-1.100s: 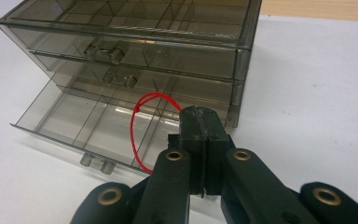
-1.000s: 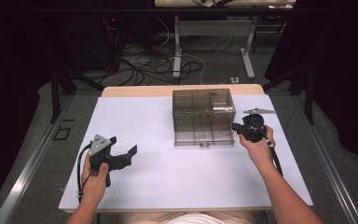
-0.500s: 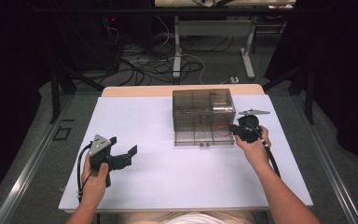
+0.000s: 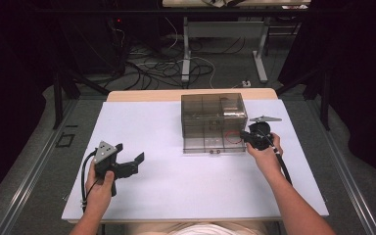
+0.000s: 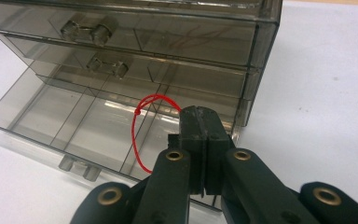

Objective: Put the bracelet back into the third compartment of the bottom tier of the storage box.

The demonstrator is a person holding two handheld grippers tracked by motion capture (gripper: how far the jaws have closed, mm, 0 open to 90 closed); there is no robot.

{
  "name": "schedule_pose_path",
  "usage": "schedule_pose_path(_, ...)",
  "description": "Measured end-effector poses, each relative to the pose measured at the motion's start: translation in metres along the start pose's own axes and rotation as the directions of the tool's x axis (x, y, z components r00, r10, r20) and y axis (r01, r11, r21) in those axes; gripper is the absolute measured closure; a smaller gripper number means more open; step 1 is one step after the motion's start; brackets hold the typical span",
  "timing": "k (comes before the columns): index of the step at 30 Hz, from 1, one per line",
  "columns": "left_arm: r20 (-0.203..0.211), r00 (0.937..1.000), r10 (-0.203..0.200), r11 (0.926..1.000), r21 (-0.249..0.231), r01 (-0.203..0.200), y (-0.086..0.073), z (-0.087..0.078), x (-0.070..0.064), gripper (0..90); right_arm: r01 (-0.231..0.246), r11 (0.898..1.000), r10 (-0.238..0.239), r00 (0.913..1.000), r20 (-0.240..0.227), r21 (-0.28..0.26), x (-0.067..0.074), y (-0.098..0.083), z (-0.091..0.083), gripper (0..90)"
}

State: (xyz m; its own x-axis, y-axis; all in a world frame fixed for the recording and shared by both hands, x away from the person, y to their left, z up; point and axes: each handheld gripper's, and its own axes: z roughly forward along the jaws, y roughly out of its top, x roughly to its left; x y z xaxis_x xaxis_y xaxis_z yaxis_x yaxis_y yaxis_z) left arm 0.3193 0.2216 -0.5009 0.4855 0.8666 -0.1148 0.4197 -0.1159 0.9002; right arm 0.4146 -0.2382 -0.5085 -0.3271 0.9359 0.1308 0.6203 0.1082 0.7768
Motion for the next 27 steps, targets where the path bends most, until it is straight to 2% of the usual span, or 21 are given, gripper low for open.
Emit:
schedule_pose_path(2,0.001,1.0000,0.000,1.0000,0.000,0.000,0.000,0.000,0.000,10.4,-0.009,1.000,0.009,1.0000,-0.002,0.006,-0.001,-0.001,0.002,90.0)
schedule_pose_path(27,0.003,1.0000,0.002,1.0000,0.002,-0.002,0.000,0.000,0.000,10.6,0.029,0.998,-0.031,0.9991,0.028,0.058,-0.002,-0.008,0.018,90.0)
